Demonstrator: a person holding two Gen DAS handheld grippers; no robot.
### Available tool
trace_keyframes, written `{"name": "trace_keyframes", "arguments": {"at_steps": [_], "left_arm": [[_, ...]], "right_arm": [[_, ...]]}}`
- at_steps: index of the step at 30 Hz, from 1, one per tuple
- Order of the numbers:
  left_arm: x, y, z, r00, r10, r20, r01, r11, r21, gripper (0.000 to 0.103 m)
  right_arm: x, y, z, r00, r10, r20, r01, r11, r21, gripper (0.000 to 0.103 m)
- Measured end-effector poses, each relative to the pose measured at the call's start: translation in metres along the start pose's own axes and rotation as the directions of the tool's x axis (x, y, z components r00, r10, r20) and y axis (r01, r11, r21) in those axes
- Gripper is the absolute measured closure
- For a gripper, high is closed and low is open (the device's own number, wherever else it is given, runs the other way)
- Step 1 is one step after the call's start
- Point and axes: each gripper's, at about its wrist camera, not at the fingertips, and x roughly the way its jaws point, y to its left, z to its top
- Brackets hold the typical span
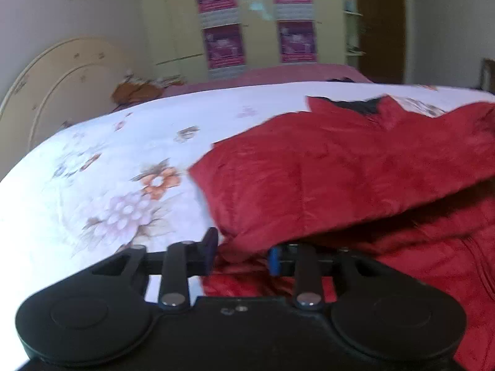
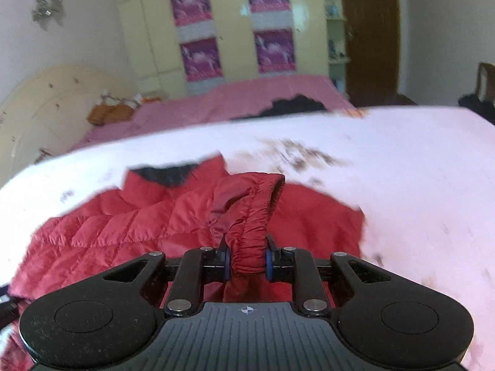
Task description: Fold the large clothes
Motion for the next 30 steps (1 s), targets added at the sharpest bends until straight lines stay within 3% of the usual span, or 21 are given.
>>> {"name": "trace_keyframes", "arguments": {"at_steps": [4,7,9,13,15,17,19,22,28,30], "left_arm": [[0.01,-0.001,-0.008,0.998,-0.017,-0.054,0.018,1.0,0.019,0.079],[0.0,0.003,-0.007,0.999,-0.007,-0.031,0.008,1.0,0.029,0.082],[-0.007,0.002,-0.008,0.999,0.033,0.01,-0.033,0.998,0.06,0.074],[0.011,0.0,-0.01,0.998,0.049,-0.049,-0.046,0.997,0.068,0.077],[0.015,0.007,-0.011,0.996,0.063,-0.06,-0.062,0.998,0.021,0.091],[0.009,0.016,-0.011,0.996,0.064,-0.055,-0.067,0.997,-0.037,0.095],[0.005,0.014,-0.014,0.997,0.06,-0.057,-0.061,0.998,-0.019,0.098],[0.007,0.014,-0.018,0.995,0.051,-0.083,-0.053,0.998,-0.02,0.098],[-0.013,0.049,-0.013,0.994,0.057,-0.096,-0.073,0.982,-0.174,0.097],[-0.024,0.058,-0.009,0.997,0.042,-0.07,-0.056,0.974,-0.218,0.094]], "right_arm": [[0.025,-0.014,-0.027,0.994,-0.047,-0.1,0.051,0.998,0.043,0.084],[0.017,-0.019,-0.028,0.993,-0.076,-0.09,0.084,0.993,0.086,0.084],[0.005,-0.018,-0.025,0.997,-0.061,-0.051,0.066,0.993,0.098,0.084],[0.018,-0.011,-0.026,0.991,-0.065,-0.116,0.069,0.997,0.033,0.084],[0.017,-0.011,-0.029,0.989,-0.111,-0.097,0.113,0.993,0.018,0.084],[0.019,-0.017,-0.033,0.986,-0.133,-0.098,0.138,0.99,0.041,0.084],[0.023,-0.018,-0.035,0.985,-0.12,-0.121,0.126,0.991,0.039,0.084],[0.023,-0.013,-0.032,0.983,-0.124,-0.138,0.123,0.992,-0.015,0.083],[-0.001,-0.028,-0.023,0.985,-0.162,-0.057,0.165,0.985,0.058,0.076],[-0.009,-0.027,-0.018,0.986,-0.163,-0.022,0.164,0.985,0.054,0.063]]}}
